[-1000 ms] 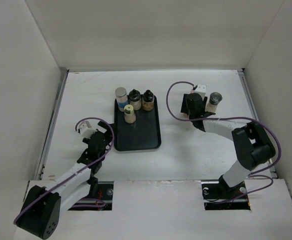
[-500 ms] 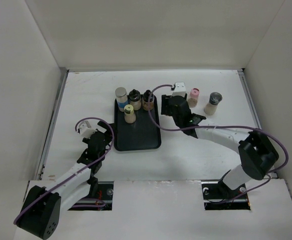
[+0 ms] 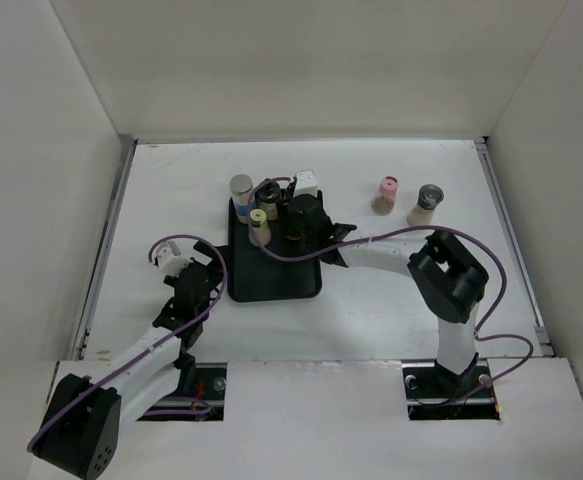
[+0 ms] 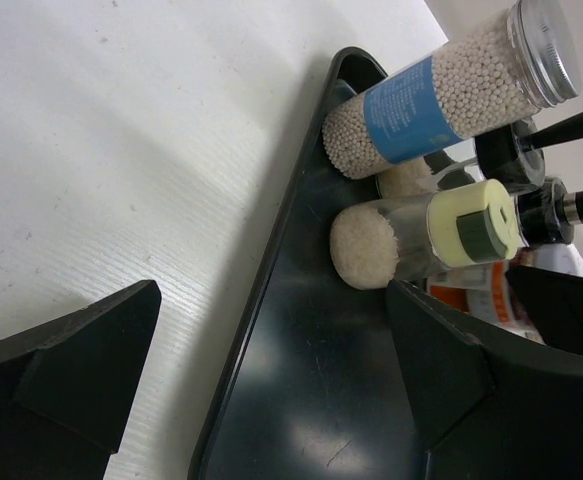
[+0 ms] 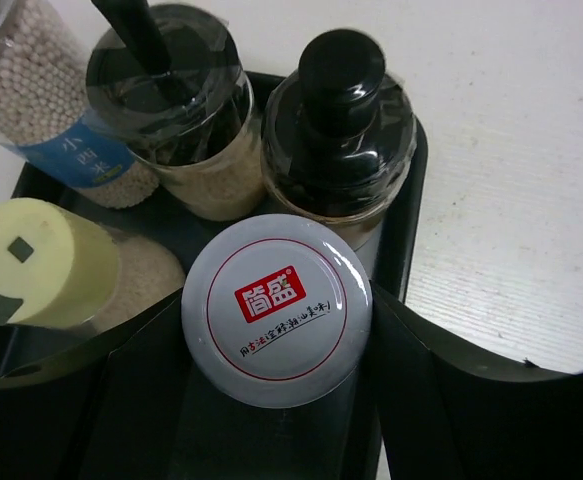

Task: Organize the condiment bottles

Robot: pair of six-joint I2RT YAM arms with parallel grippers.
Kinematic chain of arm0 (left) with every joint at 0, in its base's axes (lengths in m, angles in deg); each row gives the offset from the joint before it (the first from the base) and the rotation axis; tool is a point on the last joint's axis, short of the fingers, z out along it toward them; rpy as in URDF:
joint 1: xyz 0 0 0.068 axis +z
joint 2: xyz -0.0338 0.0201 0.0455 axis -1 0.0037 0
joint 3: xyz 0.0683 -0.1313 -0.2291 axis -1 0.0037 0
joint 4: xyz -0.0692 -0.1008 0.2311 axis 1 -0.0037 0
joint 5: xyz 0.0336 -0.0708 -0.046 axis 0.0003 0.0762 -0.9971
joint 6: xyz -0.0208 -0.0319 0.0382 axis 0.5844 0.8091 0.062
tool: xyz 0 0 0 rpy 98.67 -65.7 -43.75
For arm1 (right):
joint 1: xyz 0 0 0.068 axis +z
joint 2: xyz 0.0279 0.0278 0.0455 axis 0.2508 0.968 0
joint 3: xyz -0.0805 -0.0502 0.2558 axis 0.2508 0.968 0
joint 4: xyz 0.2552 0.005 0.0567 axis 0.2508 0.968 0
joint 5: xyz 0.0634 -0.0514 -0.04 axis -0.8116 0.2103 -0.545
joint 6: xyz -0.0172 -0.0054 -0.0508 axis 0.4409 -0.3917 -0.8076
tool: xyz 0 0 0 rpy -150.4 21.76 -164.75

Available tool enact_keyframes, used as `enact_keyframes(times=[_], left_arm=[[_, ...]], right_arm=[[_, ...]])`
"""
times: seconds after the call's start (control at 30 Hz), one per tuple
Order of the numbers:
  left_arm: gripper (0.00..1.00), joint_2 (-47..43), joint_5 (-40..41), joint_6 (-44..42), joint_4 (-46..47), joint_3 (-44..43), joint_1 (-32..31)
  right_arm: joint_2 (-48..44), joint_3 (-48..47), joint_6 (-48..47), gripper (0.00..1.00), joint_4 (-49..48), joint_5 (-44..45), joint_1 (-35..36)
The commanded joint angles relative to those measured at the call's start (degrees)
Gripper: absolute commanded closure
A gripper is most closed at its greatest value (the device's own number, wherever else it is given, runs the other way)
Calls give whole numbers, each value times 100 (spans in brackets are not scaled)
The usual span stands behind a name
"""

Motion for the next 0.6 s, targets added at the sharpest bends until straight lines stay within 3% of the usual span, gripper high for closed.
enact_keyframes(times=[0.0, 0.3, 0.47, 0.57], left_arm=[[0, -30, -37, 15, 287, 19, 31], [0, 84, -37, -20, 331, -16, -13], [0, 48, -37, -20, 340, 2, 14], [0, 49, -37, -20, 331, 2, 14]], right_arm=[[-3, -456, 167, 48, -666, 29, 39], [392, -614, 572, 45, -675, -173, 83], [358, -589, 554, 22, -675, 2, 136], [86, -413, 545, 13, -631, 29, 136]])
